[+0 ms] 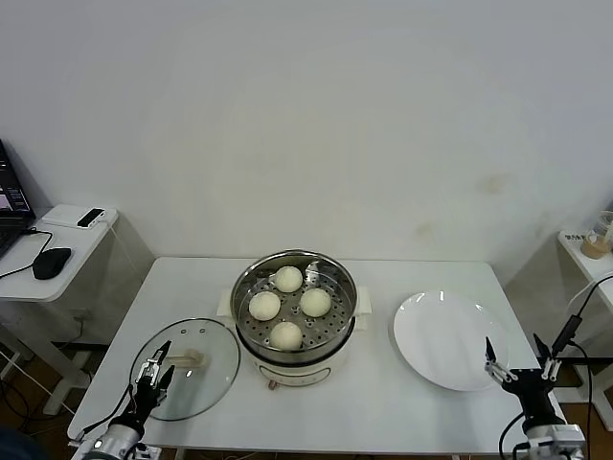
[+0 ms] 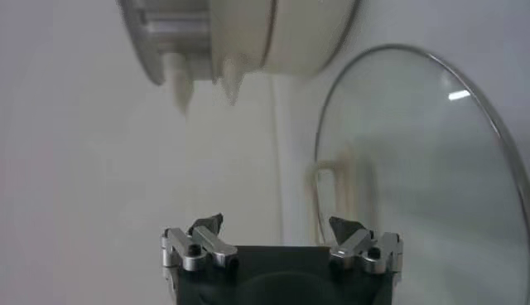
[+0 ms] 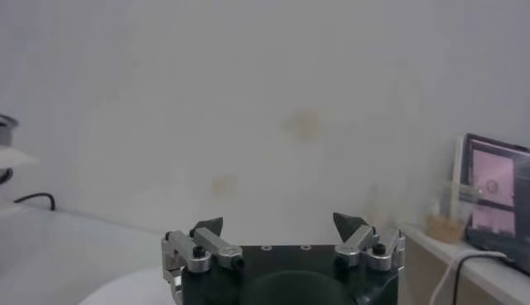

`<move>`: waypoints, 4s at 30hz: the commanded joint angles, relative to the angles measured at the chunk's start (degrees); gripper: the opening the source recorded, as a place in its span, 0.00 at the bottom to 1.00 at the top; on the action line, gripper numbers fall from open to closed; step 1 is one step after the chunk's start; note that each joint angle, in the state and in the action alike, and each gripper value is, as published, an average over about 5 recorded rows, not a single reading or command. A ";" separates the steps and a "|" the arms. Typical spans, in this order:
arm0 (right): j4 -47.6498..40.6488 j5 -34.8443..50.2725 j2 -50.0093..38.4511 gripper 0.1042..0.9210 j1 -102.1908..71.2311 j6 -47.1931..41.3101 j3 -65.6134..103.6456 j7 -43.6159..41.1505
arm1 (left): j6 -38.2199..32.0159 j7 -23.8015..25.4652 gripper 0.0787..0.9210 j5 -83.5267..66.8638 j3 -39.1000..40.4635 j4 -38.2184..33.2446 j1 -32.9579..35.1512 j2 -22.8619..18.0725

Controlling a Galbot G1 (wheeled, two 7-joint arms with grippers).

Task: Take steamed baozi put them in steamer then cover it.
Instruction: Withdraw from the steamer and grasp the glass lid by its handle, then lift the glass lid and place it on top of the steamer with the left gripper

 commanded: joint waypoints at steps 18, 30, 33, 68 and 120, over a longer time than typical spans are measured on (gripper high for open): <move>0.74 -2.73 2.09 0.88 -4.01 1.24 0.84 -0.26 | 0.93 0.38 0.88 0.42 6.24 9.19 -13.27 1.43; 1.16 -3.19 2.27 0.88 -3.99 1.17 0.75 -0.41 | 0.92 0.15 0.72 -2.19 6.18 9.78 -11.36 1.02; 1.36 -3.18 2.27 0.88 -4.05 1.19 0.64 -0.41 | 0.68 -0.02 0.62 -2.35 5.90 9.73 -10.82 0.86; 5.21 -3.62 1.63 0.88 -4.48 1.06 -0.96 -0.46 | 7.51 -0.22 0.07 -3.07 -9.57 -12.05 -0.66 0.55; 0.15 -17.36 4.34 0.88 -2.09 0.79 -9.35 -0.74 | 35.66 24.45 0.07 5.21 36.11 -15.17 -31.54 -10.52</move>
